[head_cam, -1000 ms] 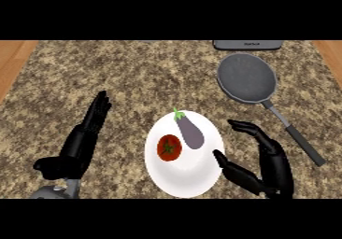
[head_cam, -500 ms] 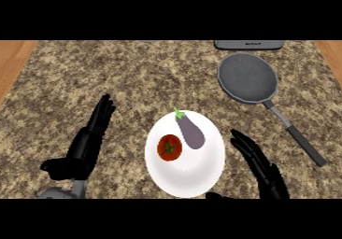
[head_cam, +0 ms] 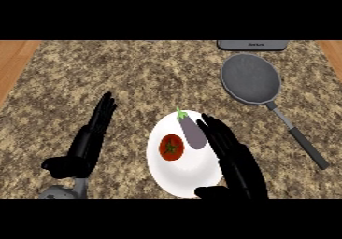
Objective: Pick the tomato from the plate and place it in the pan
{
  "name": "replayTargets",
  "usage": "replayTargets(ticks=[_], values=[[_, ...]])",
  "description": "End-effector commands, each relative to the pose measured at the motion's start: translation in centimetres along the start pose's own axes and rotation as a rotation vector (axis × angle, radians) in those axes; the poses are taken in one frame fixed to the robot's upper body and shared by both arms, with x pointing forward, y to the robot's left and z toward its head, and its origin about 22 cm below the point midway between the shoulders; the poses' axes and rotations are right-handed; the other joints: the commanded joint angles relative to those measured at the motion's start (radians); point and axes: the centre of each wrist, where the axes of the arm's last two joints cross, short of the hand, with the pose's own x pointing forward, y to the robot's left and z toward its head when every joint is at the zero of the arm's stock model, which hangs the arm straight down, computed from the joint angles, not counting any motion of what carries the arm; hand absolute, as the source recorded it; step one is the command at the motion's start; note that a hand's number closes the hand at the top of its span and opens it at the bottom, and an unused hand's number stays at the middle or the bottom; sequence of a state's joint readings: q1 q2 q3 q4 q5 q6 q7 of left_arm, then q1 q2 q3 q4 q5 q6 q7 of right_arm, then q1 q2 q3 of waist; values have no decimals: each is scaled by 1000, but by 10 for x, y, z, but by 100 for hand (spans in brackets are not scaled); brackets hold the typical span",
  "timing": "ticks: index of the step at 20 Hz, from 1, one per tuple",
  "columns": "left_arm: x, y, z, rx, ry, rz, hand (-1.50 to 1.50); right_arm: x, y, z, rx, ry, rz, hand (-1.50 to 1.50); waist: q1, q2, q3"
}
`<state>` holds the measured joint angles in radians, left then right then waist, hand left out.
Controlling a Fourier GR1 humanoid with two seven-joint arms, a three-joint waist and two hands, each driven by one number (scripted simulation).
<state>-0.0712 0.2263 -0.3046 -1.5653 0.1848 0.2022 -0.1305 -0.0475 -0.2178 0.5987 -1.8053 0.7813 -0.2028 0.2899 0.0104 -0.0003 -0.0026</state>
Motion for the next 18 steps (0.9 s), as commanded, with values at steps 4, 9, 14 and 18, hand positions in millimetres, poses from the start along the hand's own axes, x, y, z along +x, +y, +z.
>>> replayTargets(ticks=[4, 9, 14, 18], values=[[-5, 3, 4, -23, 13, 20, 0, 31, 36, -30, 238, 109, 263, -150, 3, 1, 1], [1, 5, 6, 6, 2, -4, 0, 50, 72, -39, 291, 174, 345, -150, -1, 0, 2], [-14, 9, 7, 16, 5, -4, 0, 50, 77, -48, 293, 201, 313, -150, -6, 0, 3], [-11, 13, 14, 13, 5, 2, 0, 40, 59, -56, 297, 230, 301, -150, -8, 0, 3]])
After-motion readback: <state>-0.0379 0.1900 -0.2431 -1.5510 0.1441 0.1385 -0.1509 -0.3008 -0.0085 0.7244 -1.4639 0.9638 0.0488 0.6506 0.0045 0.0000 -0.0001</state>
